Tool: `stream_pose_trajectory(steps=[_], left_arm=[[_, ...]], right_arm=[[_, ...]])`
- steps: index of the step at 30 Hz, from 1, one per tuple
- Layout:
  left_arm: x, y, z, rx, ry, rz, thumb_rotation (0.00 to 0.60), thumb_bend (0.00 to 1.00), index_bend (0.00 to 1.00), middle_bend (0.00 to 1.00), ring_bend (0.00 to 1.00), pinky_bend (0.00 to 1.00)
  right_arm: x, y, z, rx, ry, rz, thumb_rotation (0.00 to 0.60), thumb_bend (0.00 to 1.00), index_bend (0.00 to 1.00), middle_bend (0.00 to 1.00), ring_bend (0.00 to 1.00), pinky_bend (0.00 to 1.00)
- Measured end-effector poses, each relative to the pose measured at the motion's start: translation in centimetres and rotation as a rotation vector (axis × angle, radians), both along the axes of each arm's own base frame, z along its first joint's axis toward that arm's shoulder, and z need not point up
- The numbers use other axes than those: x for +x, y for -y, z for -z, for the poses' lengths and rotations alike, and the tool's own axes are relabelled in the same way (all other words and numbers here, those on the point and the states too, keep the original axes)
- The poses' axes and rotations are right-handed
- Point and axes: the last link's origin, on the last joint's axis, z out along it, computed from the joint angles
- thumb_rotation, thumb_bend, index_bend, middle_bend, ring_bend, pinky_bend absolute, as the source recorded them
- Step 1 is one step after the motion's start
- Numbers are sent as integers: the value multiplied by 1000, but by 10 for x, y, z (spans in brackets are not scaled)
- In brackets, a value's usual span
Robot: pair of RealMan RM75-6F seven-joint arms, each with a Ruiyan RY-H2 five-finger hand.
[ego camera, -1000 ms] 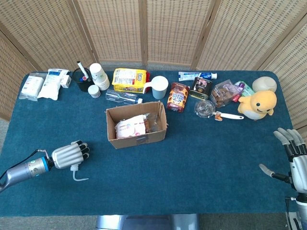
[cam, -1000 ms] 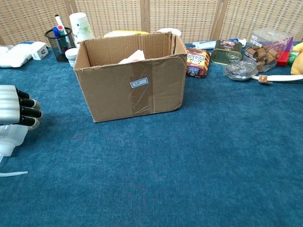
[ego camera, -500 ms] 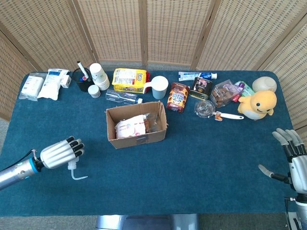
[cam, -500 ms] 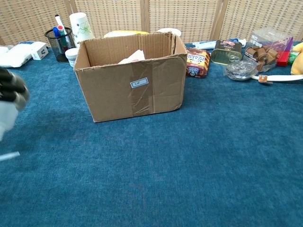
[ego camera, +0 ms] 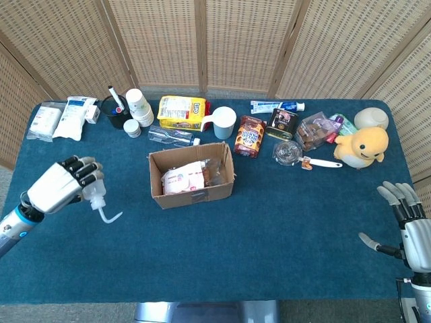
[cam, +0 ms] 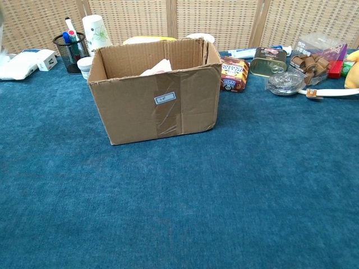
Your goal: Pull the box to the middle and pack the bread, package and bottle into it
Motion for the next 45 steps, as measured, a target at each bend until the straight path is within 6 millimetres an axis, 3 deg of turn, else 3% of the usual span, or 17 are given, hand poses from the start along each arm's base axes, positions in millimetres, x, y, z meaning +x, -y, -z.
stream_pose_trajectory(steps=[8,16,23,27,31,34,37,45], left_arm=[[66,-20,13,-54,203,-175,600,107,560,470,390,592],[122,-44,34,-85,247,-356,600,106,544,428,365,573],[162,-48,73,-171,280,-405,600,106,536,425,364,573],[173,-48,94,-197,276,-425,600,106,518,375,324,523],[179,-47,109,-202,245,-442,600,106,397,136,111,253],[180,-47,116,-194,206,-451,600,101,224,12,12,135],[178,-46,121,-186,160,-466,600,86,25,0,0,42],[179,-42,118,-193,119,-469,600,36,0,0,0,0]], right_arm=[[-1,1,-2,-2,10,4,600,0,128,94,0,93],[-2,1,-5,-6,25,4,600,0,128,95,0,93],[-4,2,-7,-8,39,13,600,0,129,95,0,93],[-5,2,-8,-8,42,14,600,0,129,96,0,93],[-6,3,-8,-7,47,15,600,0,130,96,0,93],[-6,3,-9,-8,52,15,600,0,130,96,0,93],[-5,3,-9,-8,54,14,600,0,130,96,0,93],[-5,2,-8,-6,44,11,600,0,123,91,0,93]])
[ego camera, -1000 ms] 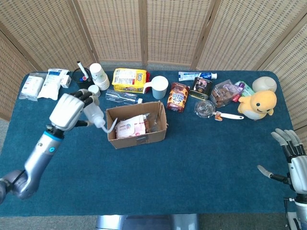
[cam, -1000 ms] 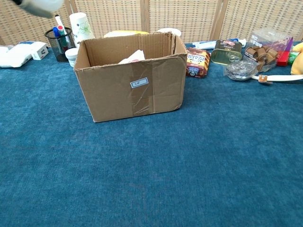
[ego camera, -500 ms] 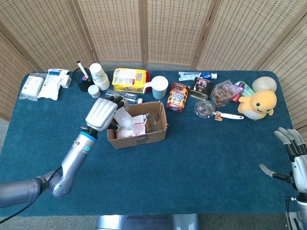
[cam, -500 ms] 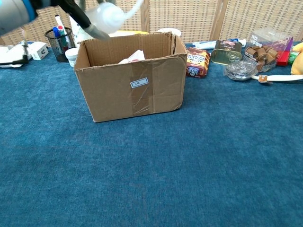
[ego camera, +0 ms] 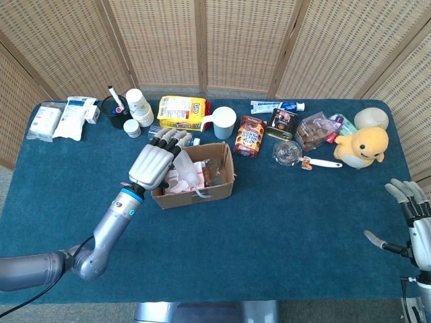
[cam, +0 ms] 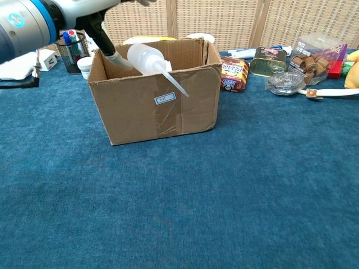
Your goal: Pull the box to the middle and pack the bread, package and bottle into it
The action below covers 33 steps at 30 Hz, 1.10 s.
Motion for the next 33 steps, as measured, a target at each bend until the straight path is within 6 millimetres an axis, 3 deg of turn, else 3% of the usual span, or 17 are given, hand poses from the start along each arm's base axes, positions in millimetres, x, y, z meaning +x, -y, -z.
stream_pose_trajectory(steps=[7,13,16,21,26,33], left_arm=[[-7,8,-21,8,-10,5,600,17,0,0,0,0],[-36,25,-65,100,-55,10,600,18,0,0,0,0],[-61,38,-91,134,-62,-26,600,18,0,0,0,0],[-131,76,-133,181,-89,-175,600,18,0,0,0,0],[-181,106,-148,206,-94,-264,600,18,0,0,0,0],[-223,138,-149,238,-64,-287,600,19,0,0,0,0]], right_arm=[[0,-1,-1,-5,-20,5,600,0,117,86,0,93],[1,-3,-3,-8,-47,12,600,0,114,53,0,93],[2,-4,-2,1,-65,23,600,0,113,48,0,93],[6,-5,-1,15,-67,26,600,0,98,39,0,93],[7,-7,0,27,-93,29,600,0,105,14,0,87],[6,-8,0,28,-200,86,600,0,99,0,0,1]])
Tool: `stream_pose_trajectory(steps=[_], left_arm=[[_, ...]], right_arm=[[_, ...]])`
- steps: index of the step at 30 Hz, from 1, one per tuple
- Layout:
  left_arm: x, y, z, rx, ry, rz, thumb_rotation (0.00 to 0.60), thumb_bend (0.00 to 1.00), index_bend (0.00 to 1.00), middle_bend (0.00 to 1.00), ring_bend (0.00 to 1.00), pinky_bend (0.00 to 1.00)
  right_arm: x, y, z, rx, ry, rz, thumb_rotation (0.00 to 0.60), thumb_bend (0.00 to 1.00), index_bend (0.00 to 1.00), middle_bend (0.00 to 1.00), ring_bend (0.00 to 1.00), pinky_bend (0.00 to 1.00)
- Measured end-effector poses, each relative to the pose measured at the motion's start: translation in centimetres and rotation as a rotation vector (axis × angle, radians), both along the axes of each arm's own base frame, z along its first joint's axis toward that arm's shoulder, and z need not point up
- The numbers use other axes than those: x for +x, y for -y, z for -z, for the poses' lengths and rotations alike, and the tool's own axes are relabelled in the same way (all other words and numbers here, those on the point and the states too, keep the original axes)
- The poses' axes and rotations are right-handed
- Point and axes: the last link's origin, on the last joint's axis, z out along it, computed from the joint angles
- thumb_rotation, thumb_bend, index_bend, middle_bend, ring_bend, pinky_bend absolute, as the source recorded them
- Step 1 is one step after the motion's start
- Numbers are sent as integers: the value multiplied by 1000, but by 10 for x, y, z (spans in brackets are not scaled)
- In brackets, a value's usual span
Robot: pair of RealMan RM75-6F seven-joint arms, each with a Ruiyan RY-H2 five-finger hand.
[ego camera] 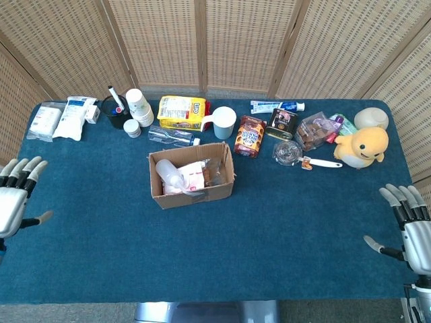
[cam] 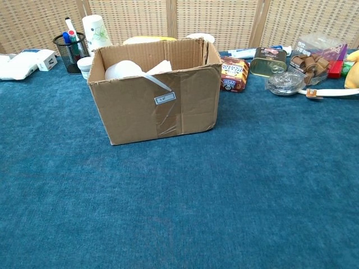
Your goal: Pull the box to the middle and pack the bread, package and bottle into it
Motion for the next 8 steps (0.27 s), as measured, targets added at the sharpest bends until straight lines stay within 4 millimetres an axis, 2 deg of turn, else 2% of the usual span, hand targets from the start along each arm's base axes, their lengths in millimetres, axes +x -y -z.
stream_pose_trajectory(steps=[8], left_arm=[[-22,45,7,63,122,24,600,18,0,0,0,0]], right_arm=[[4,1,1,-2,-109,145,600,0,91,0,0,0]])
